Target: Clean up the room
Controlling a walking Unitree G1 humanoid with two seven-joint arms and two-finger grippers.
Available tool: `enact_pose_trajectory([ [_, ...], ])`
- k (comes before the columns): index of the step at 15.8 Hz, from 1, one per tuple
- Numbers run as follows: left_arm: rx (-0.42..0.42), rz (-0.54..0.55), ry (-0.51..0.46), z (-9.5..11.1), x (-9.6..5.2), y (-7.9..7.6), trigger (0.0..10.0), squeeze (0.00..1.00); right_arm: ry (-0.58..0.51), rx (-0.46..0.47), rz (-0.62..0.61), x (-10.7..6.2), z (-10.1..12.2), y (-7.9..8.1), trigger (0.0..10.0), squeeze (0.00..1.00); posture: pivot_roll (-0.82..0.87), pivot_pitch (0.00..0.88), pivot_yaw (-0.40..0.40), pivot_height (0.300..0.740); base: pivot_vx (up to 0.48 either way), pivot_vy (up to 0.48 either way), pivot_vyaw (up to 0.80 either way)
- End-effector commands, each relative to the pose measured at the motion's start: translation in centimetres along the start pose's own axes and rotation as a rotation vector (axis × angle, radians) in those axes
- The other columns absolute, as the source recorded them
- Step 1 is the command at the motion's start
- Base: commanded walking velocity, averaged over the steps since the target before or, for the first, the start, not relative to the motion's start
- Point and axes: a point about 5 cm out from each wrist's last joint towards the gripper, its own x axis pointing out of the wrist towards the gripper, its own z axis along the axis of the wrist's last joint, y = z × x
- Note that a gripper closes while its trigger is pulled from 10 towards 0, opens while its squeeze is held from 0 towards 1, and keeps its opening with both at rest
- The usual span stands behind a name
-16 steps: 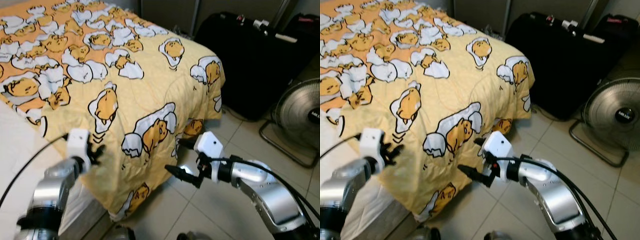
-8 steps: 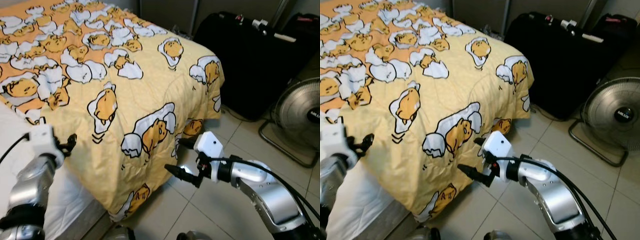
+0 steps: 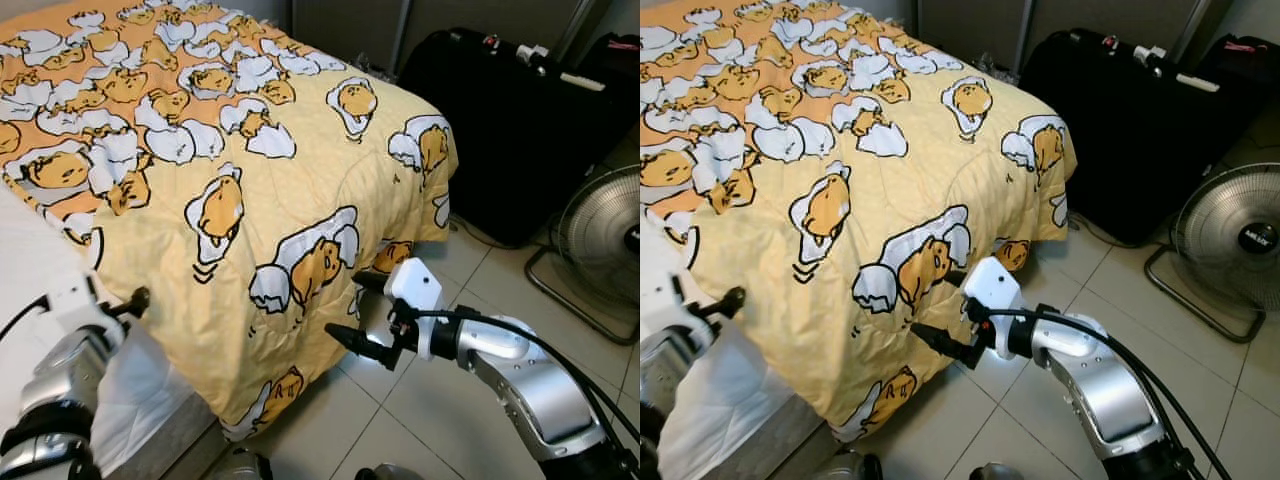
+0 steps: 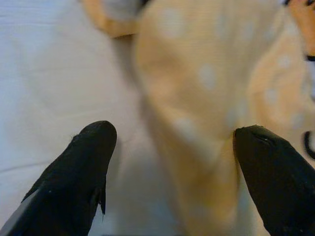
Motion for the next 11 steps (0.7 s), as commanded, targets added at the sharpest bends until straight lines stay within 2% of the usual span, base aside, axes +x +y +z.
enact_pose_trajectory([
  [1,-0.013,-0.014,0.003,-0.2,0.1,-0.2,5.1,0.00,-0.003,-0.005,-0.008,-0.1,0.0,-0.3,10.0,0.00,-0.09,0.085,-0.004,0.740,0.000,0.000,0.00],
  [2,-0.056,-0.028,-0.008,0.1,0.3,-0.6,0.0,0.00,-0.002,-0.005,-0.012,-0.2,0.0,-0.4,10.0,0.00,-0.09,0.084,-0.001,0.740,0.000,0.000,0.00],
  [11,-0.017,-0.070,0.037,-0.7,0.9,-1.4,0.0,0.00,-0.026,0.007,-0.007,-0.3,0.1,-0.1,10.0,0.00,-0.09,0.064,0.006,0.740,0.000,0.000,0.00],
])
